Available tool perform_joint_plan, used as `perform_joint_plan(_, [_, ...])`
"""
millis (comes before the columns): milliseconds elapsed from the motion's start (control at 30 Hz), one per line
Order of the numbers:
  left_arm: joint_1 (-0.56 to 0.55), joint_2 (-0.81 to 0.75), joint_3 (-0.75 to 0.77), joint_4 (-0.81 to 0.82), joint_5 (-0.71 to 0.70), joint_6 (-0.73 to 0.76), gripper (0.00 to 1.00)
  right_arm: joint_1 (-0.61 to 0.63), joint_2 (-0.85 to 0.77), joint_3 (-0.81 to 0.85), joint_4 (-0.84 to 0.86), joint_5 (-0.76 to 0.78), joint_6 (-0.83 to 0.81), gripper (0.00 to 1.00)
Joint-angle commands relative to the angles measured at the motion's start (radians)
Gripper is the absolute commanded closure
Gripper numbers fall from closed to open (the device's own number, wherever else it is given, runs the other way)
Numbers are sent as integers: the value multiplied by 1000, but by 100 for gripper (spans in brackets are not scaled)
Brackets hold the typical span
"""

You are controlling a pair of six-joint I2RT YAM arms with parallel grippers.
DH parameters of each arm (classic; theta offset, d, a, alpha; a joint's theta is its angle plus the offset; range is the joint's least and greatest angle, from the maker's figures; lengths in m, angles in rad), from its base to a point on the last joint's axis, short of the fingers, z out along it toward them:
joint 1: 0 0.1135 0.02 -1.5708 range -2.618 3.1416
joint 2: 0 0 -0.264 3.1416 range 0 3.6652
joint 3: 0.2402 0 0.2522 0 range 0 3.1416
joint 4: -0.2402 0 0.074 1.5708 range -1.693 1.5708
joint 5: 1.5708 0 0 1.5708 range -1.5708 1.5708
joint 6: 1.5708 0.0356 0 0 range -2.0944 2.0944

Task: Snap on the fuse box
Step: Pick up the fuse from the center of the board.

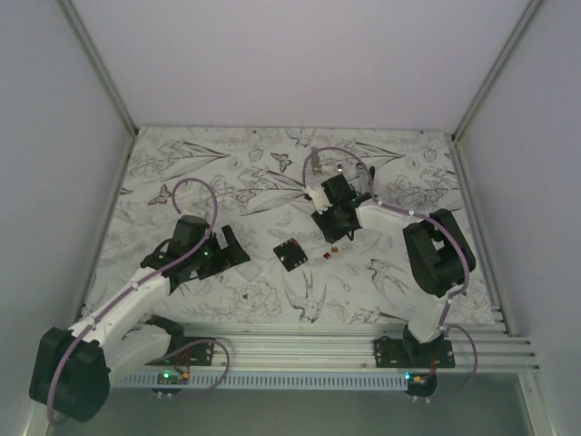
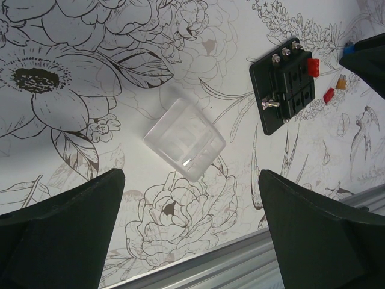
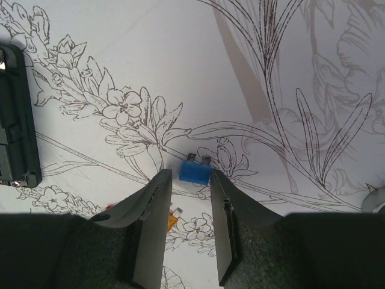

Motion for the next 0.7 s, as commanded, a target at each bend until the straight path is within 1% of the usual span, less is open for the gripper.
perform_joint_plan(0, [-9,-8,6,4,15,11,0,11,5,11,-20,58,38,63])
perform_joint_plan(233, [-9,-11,6,4,16,8,0,27,36,12,-33,102,109,64])
perform_joint_plan(433, [-11,-15,7,5,20,4,0,31,39,16,-45,125,142,73])
perform_joint_plan(533, [-12,-15,10,5,26,-6,0,37,23,16,-40,124,144,76])
perform_joint_plan(667, [-15,-12,19,35,62,-23,0,54,-39,-2,-11,111,137,77])
